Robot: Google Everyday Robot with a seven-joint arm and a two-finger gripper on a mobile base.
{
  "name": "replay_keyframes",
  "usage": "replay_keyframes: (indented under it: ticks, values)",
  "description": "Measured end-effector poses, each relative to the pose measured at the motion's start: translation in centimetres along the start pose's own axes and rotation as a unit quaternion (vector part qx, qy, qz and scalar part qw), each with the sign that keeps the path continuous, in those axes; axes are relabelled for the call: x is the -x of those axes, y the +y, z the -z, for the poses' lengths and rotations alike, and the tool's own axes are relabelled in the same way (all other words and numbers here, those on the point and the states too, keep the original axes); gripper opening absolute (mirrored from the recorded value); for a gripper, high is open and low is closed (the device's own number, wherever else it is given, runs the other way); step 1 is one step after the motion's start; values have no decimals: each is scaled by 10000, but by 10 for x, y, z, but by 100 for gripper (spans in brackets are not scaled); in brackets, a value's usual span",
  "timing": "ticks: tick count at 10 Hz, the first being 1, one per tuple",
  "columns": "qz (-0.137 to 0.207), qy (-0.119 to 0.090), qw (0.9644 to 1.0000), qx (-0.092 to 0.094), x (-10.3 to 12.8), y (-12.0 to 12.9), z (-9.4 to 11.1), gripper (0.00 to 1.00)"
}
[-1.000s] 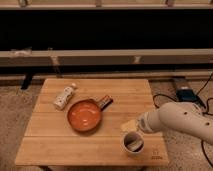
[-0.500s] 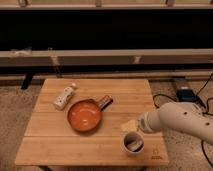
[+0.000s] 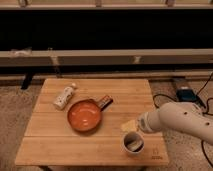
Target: Place the bottle in the ceramic bowl
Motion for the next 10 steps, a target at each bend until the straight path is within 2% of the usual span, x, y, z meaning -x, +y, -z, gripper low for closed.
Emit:
replay_keyframes:
  ticks: [7,10]
  values:
    - [0,28,10000,-37,1,-2,0,80]
    - [334,223,9989,-247,32,5,-11,80]
